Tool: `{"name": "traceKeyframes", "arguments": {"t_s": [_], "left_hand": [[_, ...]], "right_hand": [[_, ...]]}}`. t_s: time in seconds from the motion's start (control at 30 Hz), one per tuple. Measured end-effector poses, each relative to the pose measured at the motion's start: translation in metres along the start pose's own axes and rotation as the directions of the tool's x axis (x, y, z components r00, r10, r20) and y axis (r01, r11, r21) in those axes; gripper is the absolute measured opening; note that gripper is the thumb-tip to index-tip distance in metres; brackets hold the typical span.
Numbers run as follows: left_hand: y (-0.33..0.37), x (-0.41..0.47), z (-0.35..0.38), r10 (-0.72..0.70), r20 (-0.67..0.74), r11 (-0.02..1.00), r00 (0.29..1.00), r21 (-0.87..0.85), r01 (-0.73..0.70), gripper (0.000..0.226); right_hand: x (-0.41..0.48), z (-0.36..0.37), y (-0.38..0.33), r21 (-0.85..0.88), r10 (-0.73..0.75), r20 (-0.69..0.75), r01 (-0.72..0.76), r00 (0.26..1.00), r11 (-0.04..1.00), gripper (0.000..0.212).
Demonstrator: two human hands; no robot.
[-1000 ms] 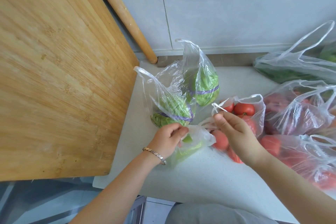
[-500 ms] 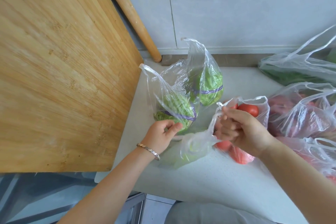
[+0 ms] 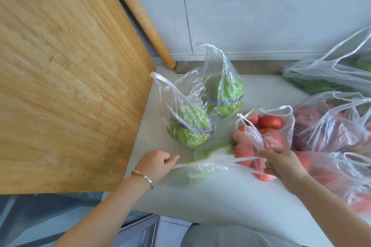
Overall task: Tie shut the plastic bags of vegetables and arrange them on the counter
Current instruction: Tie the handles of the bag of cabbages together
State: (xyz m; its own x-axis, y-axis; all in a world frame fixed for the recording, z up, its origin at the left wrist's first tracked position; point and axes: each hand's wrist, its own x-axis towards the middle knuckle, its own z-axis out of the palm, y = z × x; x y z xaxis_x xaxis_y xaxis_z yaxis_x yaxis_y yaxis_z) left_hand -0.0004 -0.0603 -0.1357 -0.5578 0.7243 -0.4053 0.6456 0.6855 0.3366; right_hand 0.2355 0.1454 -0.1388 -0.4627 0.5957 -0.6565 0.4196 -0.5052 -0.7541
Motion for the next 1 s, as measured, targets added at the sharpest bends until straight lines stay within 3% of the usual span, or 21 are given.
{"name": "traceKeyframes", "arguments": {"t_s": [0.1, 0.17, 0.2, 0.3, 0.37, 0.4, 0.47, 0.57, 0.63, 0.67, 0.77, 0.83, 0.9, 0.93, 1.0], "left_hand": [[0.017, 0.001, -0.015, -0.162, -0.01, 0.949, 0.987, -0.277, 0.152, 0.053], [0.032, 0.003, -0.028, -0.182, 0.074, 0.783, 0.98, -0.592, 0.19, 0.044], [0.04, 0.005, -0.033, -0.121, 0.128, 0.701, 0.984, -0.691, 0.176, 0.038], [0.062, 0.008, -0.029, 0.093, 0.232, 0.491, 0.968, -0.857, 0.158, 0.033], [0.076, 0.01, -0.023, 0.086, 0.237, 0.261, 0.968, -0.943, 0.208, 0.03], [0.082, 0.011, -0.02, 0.071, 0.225, 0.199, 0.972, -0.958, 0.207, 0.028], [0.088, 0.014, -0.01, 0.076, 0.188, 0.189, 0.979, -0.967, 0.171, 0.02], [0.092, 0.012, -0.003, 0.047, 0.168, 0.346, 0.985, -0.928, 0.142, 0.041], [0.09, 0.012, 0.002, 0.017, 0.107, 0.382, 0.994, -0.919, 0.093, 0.055], [0.089, 0.012, 0.002, -0.018, 0.065, 0.356, 0.998, -0.932, 0.068, 0.057], [0.086, 0.018, -0.003, -0.176, 0.006, 0.239, 0.984, -0.97, 0.049, 0.057], [0.084, 0.021, -0.006, -0.209, -0.004, 0.178, 0.978, -0.984, 0.034, 0.056], [0.084, 0.023, -0.005, -0.21, -0.031, 0.19, 0.977, -0.982, 0.009, 0.056], [0.085, 0.022, -0.003, -0.215, -0.061, 0.228, 0.975, -0.974, -0.011, 0.057], [0.09, 0.019, -0.002, -0.233, -0.135, 0.367, 0.963, -0.929, -0.042, 0.059]], "right_hand": [[-0.003, 0.001, -0.014, 0.37, -0.19, 0.163, 0.119, 0.968, 0.921, 0.041], [-0.009, 0.008, -0.033, 0.497, -0.364, 0.305, 0.179, 0.88, 0.849, 0.059], [-0.013, 0.014, -0.043, 0.534, -0.422, 0.36, 0.187, 0.832, 0.825, 0.058], [-0.025, 0.042, -0.065, 0.528, -0.478, 0.377, 0.24, 0.793, 0.815, 0.031], [-0.028, 0.061, -0.072, 0.457, -0.476, 0.32, 0.307, 0.819, 0.835, 0.018], [-0.027, 0.069, -0.074, 0.434, -0.468, 0.295, 0.32, 0.833, 0.842, 0.015], [-0.023, 0.083, -0.078, 0.408, -0.453, 0.262, 0.328, 0.852, 0.852, 0.016], [-0.015, 0.099, -0.083, 0.391, -0.447, 0.219, 0.342, 0.867, 0.855, 0.017], [-0.009, 0.103, -0.084, 0.331, -0.44, 0.179, 0.368, 0.88, 0.869, 0.009], [-0.007, 0.103, -0.082, 0.297, -0.423, 0.168, 0.364, 0.89, 0.883, 0.007], [-0.005, 0.096, -0.059, 0.212, -0.293, 0.176, 0.255, 0.94, 0.943, 0.026], [-0.012, 0.095, -0.039, -0.036, -0.27, 0.281, 0.292, 0.921, 0.956, 0.036], [-0.018, 0.098, -0.023, -0.382, -0.349, 0.394, 0.497, 0.85, 0.779, 0.032], [-0.017, 0.1, -0.017, -0.463, -0.421, 0.412, 0.583, 0.808, 0.667, 0.028], [-0.016, 0.106, -0.015, -0.511, -0.496, 0.355, 0.608, 0.793, 0.607, 0.02]]}}
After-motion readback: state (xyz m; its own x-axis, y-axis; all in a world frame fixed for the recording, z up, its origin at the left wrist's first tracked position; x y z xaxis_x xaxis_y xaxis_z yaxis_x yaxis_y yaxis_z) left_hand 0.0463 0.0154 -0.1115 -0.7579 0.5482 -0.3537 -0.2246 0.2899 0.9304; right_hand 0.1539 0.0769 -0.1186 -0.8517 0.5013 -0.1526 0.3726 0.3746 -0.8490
